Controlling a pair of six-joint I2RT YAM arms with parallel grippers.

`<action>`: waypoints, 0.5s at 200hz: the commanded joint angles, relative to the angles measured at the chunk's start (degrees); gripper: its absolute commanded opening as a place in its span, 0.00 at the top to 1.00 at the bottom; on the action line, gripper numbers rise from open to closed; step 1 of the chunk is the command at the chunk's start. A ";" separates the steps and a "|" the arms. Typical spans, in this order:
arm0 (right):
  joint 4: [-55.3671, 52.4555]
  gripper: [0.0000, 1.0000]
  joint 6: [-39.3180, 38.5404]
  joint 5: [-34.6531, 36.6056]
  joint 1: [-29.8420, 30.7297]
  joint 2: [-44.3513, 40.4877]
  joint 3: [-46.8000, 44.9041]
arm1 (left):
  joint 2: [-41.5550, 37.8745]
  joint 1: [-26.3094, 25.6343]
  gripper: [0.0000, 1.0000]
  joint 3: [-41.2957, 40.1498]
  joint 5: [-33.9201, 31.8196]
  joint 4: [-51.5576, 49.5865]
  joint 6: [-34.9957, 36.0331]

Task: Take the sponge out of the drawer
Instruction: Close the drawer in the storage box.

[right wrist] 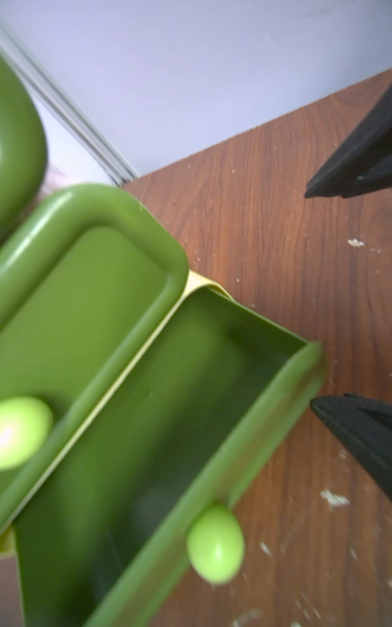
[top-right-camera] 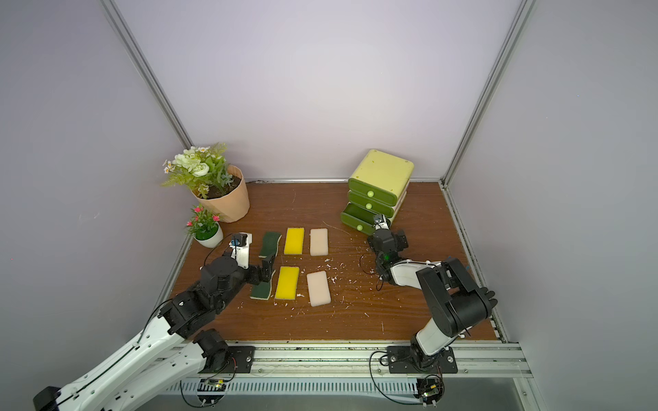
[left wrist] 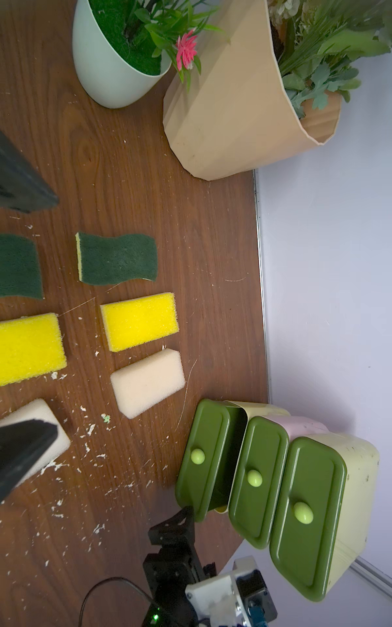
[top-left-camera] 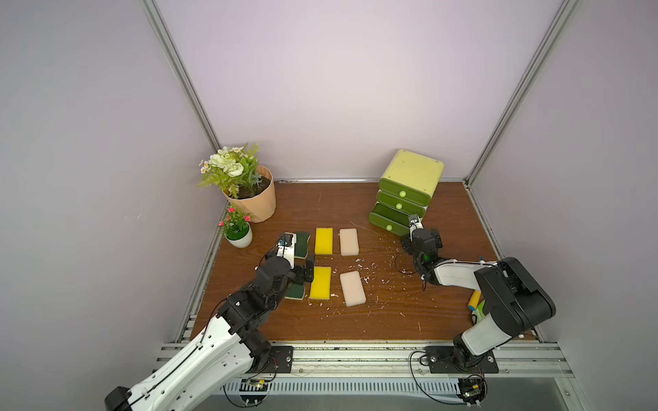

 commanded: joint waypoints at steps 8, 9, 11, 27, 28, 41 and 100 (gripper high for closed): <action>9.83 0.06 -4.70 7.34 0.09 2.55 2.68 | 0.11 0.46 0.02 -0.56 0.32 0.82 0.65; 9.92 0.06 -4.81 7.51 0.13 2.71 2.81 | 0.11 0.46 0.02 -0.56 0.32 0.82 0.64; 10.04 0.06 -5.04 7.84 0.10 2.94 2.95 | 0.12 0.46 0.02 -0.56 0.32 0.82 0.64; 12.48 0.06 -7.24 10.22 0.09 4.64 3.46 | 0.16 0.46 0.02 -0.56 0.32 0.82 0.62; 12.70 0.06 -7.40 10.31 0.09 4.73 3.47 | 0.23 0.46 0.02 -0.56 0.32 0.82 0.62; 14.88 0.06 -9.13 11.39 0.07 5.60 3.47 | 0.29 0.47 0.02 -0.51 0.32 0.80 0.74; 35.60 0.06 -24.33 21.12 0.56 14.74 3.86 | 0.38 0.47 0.02 -0.60 0.34 0.75 0.82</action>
